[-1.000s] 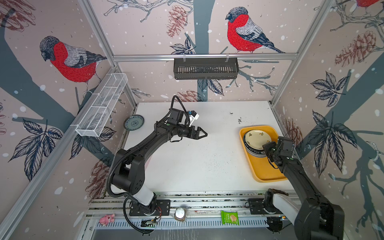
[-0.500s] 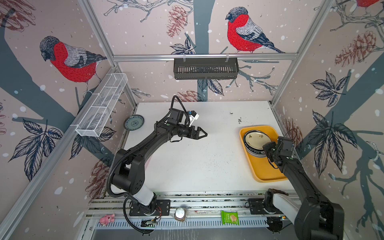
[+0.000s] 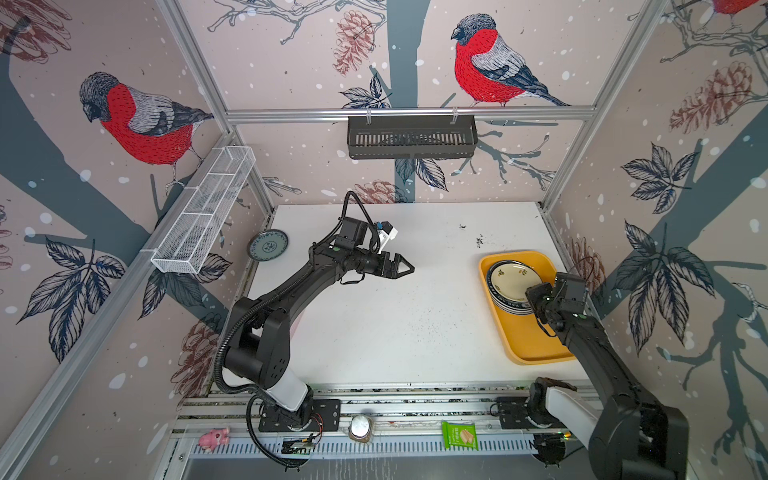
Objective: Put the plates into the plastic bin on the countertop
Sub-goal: 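Lower the cream plate onto the plate stack with the right gripper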
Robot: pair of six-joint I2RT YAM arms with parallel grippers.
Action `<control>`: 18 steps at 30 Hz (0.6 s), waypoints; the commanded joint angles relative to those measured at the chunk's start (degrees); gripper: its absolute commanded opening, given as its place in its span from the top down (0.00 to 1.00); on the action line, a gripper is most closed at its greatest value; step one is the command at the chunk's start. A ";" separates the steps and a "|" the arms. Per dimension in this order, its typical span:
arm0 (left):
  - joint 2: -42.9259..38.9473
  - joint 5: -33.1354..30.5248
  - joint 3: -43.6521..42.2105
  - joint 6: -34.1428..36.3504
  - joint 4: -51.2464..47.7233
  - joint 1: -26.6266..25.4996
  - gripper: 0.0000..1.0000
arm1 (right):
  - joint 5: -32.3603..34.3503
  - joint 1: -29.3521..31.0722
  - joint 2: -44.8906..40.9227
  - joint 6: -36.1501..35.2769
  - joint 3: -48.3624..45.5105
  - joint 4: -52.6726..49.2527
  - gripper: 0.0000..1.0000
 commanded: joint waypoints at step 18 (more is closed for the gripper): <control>0.45 0.39 -0.06 0.44 0.18 0.07 0.04 | 0.12 0.29 0.47 -2.57 0.97 0.66 0.36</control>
